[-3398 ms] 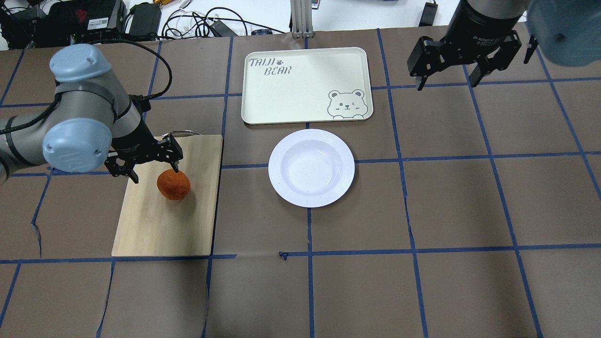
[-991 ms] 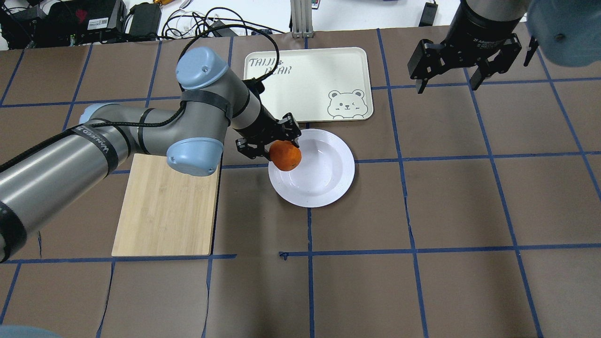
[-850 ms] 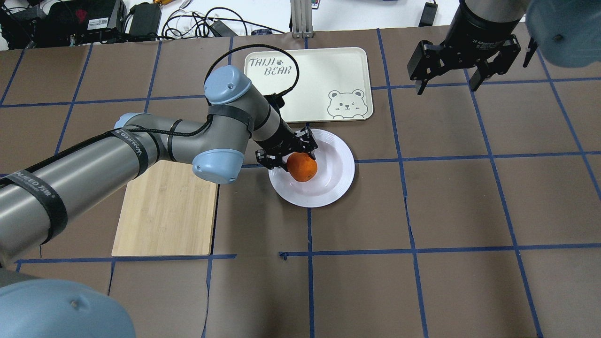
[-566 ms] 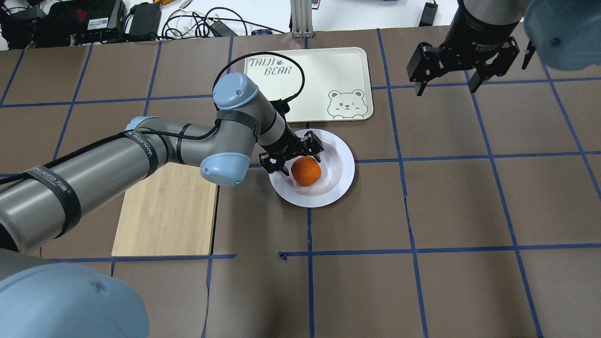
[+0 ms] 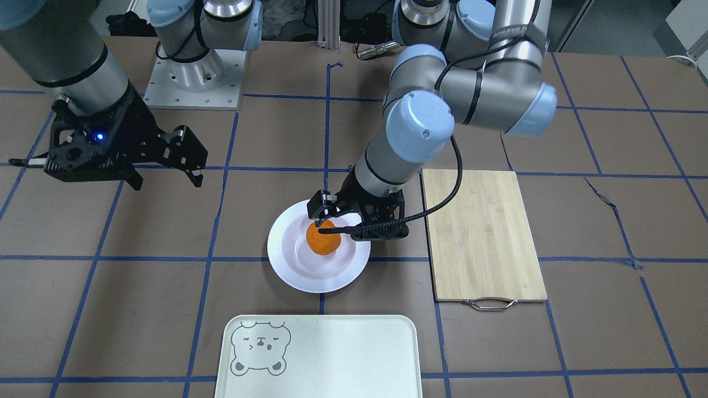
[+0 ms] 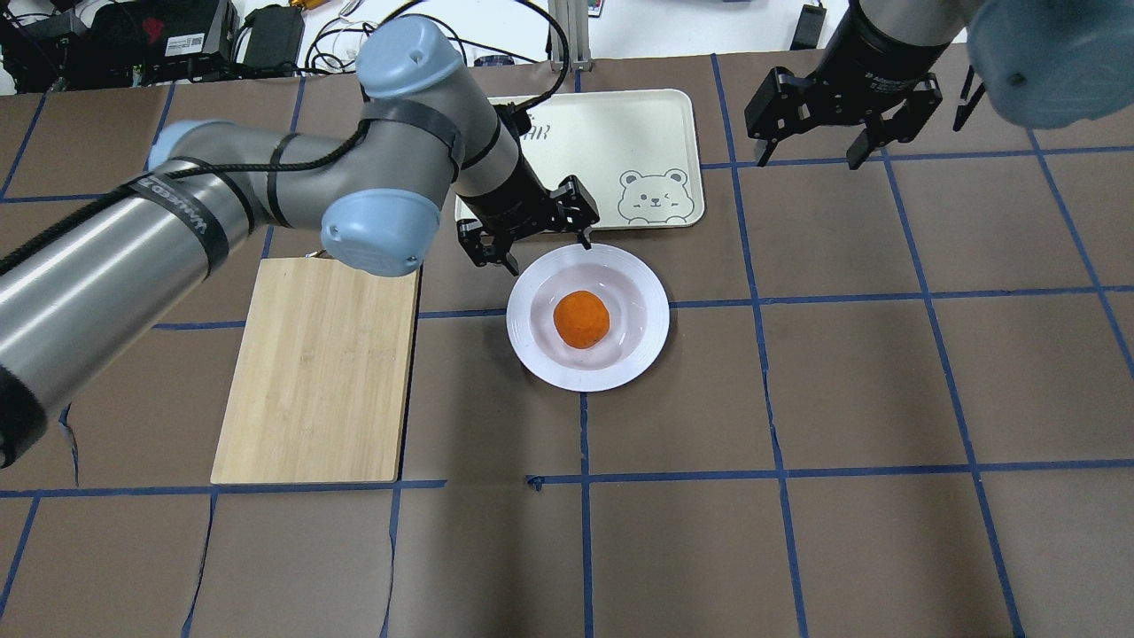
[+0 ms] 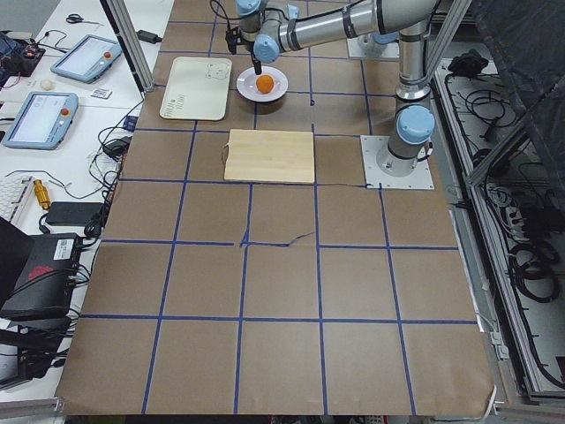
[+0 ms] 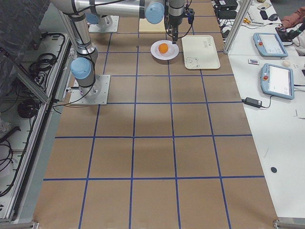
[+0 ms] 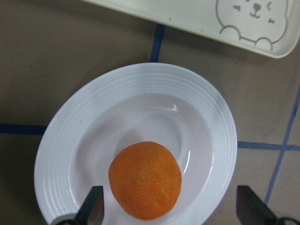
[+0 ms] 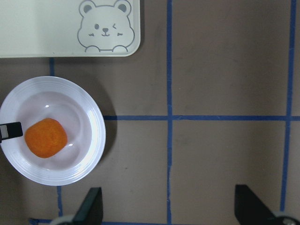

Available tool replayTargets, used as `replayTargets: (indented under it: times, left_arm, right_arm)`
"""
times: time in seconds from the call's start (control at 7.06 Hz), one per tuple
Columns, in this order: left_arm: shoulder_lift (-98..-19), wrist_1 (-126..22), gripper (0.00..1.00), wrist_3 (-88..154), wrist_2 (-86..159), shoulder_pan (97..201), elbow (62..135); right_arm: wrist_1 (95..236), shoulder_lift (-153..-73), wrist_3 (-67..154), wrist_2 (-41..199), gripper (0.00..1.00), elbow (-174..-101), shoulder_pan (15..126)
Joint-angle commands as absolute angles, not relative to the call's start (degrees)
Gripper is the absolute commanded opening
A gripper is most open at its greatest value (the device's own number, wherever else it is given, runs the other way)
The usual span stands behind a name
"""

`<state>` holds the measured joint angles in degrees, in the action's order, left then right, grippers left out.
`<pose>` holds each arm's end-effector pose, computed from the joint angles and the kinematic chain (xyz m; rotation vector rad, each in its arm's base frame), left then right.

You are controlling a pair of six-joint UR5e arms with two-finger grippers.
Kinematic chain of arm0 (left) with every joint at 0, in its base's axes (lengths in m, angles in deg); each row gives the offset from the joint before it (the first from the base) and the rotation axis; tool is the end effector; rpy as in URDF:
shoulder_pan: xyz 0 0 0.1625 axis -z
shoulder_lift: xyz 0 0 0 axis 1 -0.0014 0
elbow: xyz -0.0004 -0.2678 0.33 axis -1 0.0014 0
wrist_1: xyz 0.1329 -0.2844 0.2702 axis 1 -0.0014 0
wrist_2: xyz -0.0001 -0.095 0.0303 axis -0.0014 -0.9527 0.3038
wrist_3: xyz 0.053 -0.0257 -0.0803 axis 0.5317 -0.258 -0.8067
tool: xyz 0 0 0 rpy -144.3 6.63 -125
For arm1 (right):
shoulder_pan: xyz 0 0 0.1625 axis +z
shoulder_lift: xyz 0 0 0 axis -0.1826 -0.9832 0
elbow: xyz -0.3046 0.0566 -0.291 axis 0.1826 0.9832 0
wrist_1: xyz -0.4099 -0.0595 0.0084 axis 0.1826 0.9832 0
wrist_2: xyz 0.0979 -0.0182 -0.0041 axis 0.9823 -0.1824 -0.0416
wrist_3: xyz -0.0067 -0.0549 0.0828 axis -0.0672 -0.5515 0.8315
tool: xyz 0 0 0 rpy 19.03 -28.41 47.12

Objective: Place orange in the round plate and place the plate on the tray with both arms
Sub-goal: 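Open and raise the left gripper while the right gripper reaches the plate rim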

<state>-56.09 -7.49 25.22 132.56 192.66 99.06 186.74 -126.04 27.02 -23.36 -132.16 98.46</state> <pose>-0.2868 -0.5453 0.3465 0.2490 -2.8757 -0.1254 0.1313 -0.5536 0.4581 0.0525 2.9609 -0.0820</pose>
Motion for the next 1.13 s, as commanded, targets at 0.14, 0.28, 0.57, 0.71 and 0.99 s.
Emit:
replayTargets:
  times: [0.14, 0.28, 0.57, 0.71, 0.99]
  left_arm:
    - [-43.6, -35.1, 1.00, 36.4, 141.5, 187.8, 92.6]
    - [-39.4, -36.8, 1.00, 39.5, 144.2, 186.6, 93.1]
    - [-36.7, -30.2, 1.00, 41.0, 145.0, 184.9, 97.2]
    - [-36.5, -23.8, 1.00, 45.7, 147.9, 184.4, 98.8]
    - [-36.7, -21.4, 1.00, 45.4, 147.5, 184.1, 98.7]
  right_arm:
    - [194.6, -120.2, 31.1, -16.6, 0.99, -137.6, 98.1]
    - [204.0, -120.6, 31.1, -11.0, 1.00, -144.1, 96.5]
    - [220.7, -120.6, 30.7, 1.3, 1.00, -158.1, 94.4]
    - [228.2, -120.6, 30.3, 2.3, 1.00, -165.2, 93.8]
    - [237.6, -119.9, 30.4, 11.1, 1.00, -172.6, 91.1]
